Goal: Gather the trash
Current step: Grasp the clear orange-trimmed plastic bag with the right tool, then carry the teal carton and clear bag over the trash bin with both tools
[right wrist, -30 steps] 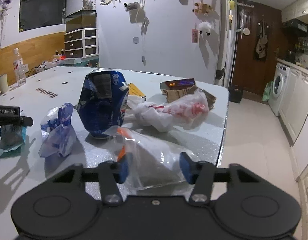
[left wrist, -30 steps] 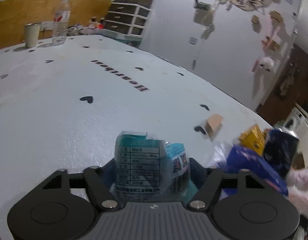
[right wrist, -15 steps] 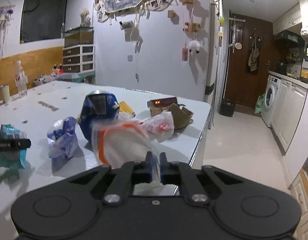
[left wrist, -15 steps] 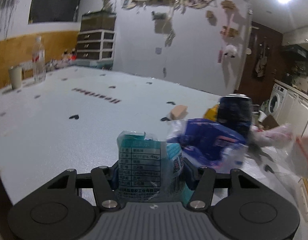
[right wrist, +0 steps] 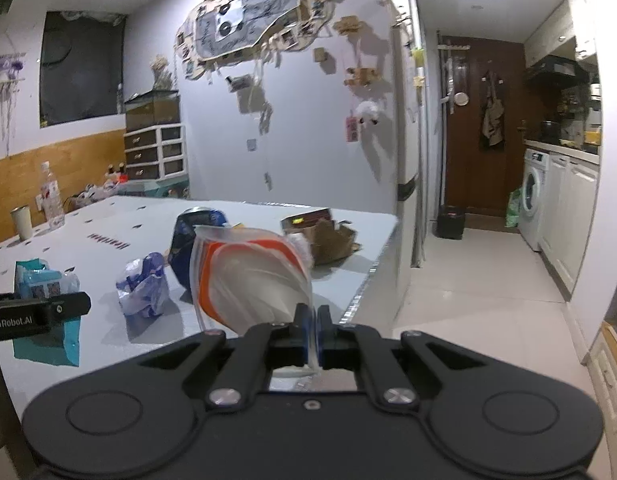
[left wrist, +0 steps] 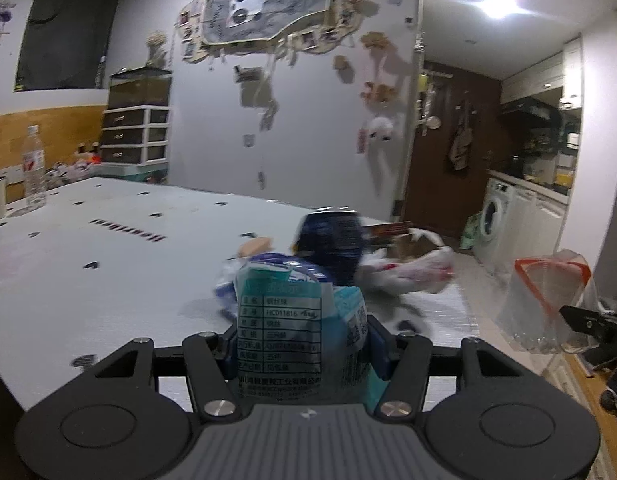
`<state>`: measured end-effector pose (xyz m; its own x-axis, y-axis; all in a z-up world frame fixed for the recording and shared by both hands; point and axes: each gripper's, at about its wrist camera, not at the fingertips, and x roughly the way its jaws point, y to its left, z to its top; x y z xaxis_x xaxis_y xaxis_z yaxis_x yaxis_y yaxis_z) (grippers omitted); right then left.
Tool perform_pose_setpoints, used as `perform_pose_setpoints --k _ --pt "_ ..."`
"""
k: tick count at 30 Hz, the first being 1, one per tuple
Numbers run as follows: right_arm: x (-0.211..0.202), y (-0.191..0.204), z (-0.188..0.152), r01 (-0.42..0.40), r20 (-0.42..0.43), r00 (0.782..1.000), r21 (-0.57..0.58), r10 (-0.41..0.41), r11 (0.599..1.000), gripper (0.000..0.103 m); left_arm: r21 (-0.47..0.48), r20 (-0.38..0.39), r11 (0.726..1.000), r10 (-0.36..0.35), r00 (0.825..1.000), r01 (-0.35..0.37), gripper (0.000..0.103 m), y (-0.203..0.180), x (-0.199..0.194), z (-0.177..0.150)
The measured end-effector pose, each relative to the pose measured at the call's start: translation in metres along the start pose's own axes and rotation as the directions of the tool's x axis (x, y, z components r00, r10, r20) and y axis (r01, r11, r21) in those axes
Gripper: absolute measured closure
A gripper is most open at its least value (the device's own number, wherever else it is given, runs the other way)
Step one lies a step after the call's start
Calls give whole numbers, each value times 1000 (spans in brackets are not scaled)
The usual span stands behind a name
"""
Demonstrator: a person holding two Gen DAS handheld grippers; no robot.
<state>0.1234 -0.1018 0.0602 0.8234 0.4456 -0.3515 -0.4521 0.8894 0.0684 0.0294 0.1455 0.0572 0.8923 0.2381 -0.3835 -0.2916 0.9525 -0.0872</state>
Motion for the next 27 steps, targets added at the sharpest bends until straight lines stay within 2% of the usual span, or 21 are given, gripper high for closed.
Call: perform_pose_setpoints --k 8,16,27 --pt "-36 -42 -15 81 17 996 48 -82 996 99 46 -5 992 -115 993 115 44 -58 -4 -11" --pt "-56 -87 -37 176 -7 984 100 -176 979 99 95 -41 968 -228 973 231 44 -116 6 -31" --pt "-41 -148 -94 295 -116 954 209 -276 932 99 156 -133 929 -316 939 335 44 -183 44 -81"
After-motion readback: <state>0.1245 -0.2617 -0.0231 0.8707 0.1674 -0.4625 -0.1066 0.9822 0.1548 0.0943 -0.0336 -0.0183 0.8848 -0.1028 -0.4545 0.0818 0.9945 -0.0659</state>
